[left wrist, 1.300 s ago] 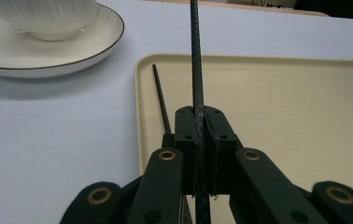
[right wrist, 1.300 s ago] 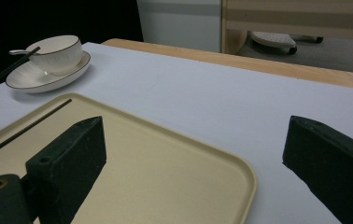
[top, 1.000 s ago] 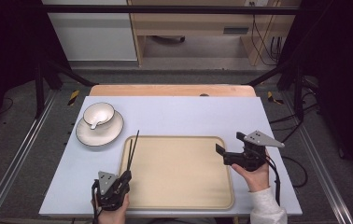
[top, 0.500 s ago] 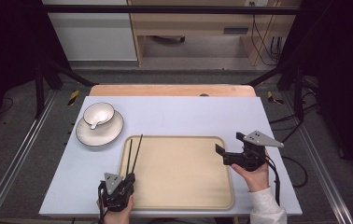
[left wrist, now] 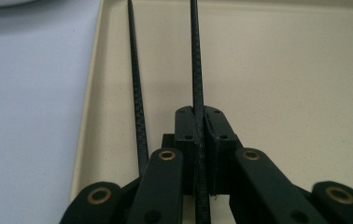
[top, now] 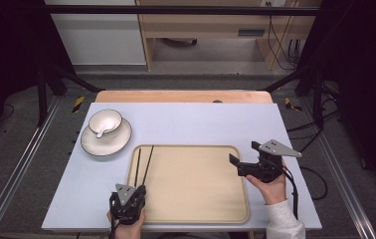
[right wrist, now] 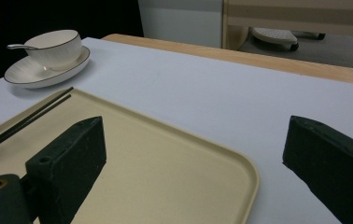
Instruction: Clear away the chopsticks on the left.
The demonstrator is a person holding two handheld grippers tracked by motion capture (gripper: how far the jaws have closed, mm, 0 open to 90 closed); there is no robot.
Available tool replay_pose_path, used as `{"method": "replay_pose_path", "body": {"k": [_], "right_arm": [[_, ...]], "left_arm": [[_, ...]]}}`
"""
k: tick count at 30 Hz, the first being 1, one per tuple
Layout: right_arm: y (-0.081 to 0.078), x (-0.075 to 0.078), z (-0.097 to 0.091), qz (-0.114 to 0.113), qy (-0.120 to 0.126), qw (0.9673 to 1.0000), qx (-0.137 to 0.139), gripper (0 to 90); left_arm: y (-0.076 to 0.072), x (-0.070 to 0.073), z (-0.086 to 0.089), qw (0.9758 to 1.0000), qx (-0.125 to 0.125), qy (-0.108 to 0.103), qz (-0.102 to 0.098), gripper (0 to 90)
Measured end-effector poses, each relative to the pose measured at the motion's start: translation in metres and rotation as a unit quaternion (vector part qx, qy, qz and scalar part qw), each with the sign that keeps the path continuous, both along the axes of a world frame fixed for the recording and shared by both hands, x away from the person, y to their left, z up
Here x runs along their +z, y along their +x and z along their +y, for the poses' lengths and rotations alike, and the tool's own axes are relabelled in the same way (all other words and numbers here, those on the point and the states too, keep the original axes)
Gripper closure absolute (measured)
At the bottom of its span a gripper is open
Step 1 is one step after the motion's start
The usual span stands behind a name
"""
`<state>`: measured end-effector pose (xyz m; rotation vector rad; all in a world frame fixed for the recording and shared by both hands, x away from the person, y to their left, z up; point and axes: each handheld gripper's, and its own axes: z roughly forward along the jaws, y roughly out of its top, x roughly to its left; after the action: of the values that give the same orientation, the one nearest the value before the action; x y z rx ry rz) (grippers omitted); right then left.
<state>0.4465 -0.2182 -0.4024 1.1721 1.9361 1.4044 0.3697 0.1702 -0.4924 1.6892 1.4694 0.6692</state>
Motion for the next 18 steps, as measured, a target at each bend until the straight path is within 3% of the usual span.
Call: {"method": "replay_pose_path", "body": {"k": [18], "right_arm": [[0.0003,-0.0005,0.0004,0.0,-0.003,1.0,0.0,6.2]], "left_arm": [[0.0019,0.0025,-0.0023,0.9999,-0.005,0.011,0.008,82.4]]}}
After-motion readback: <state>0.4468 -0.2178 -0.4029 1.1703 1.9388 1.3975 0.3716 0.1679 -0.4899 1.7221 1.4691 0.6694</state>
